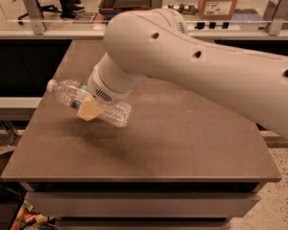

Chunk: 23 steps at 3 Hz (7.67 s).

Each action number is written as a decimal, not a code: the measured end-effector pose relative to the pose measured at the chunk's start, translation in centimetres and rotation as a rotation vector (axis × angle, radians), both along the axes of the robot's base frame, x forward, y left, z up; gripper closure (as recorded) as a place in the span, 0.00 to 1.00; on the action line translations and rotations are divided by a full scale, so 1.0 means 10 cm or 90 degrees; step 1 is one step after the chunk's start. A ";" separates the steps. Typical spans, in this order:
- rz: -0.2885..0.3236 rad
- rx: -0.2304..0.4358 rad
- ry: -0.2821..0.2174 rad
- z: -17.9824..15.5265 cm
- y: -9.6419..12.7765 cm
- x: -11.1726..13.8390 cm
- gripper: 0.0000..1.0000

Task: Place water bottle upright

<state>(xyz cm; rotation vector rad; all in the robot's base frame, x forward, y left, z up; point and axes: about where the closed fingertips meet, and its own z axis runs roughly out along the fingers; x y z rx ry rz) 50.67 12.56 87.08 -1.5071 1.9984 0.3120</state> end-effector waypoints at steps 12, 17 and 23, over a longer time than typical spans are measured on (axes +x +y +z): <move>0.086 0.569 -0.114 0.51 0.34 -0.17 1.00; 0.003 0.590 -0.110 0.20 0.31 0.01 1.00; 0.005 0.590 -0.109 0.21 0.33 0.00 0.00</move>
Offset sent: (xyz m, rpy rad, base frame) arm -0.0303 -0.0189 0.0352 0.2978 -0.0819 0.0387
